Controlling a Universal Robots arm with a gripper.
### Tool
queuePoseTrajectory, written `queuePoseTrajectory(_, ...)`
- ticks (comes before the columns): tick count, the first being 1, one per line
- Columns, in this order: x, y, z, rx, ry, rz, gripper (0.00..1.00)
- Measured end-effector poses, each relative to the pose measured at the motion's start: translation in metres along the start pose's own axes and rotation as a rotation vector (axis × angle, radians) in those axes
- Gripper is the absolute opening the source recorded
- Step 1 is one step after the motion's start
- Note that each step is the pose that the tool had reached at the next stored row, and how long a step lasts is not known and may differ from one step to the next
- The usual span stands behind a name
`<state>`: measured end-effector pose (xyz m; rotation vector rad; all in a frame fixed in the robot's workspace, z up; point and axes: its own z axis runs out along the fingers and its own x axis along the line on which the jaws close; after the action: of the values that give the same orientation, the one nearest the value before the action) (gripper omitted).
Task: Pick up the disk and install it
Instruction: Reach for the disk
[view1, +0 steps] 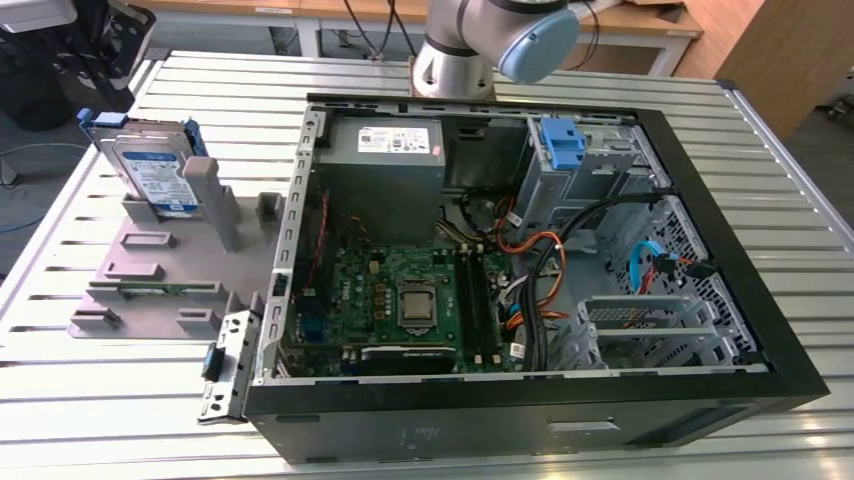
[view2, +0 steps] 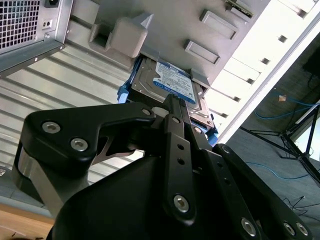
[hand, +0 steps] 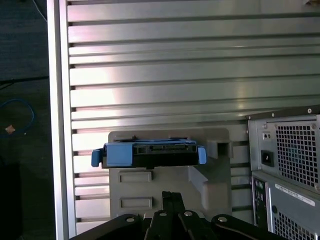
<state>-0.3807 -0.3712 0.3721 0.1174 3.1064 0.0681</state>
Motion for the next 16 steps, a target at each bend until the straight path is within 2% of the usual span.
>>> queuePoseTrajectory(16, 0.0001, 0.0003, 0.0011, 0.0002, 0.0003, 0.0, 0.11)
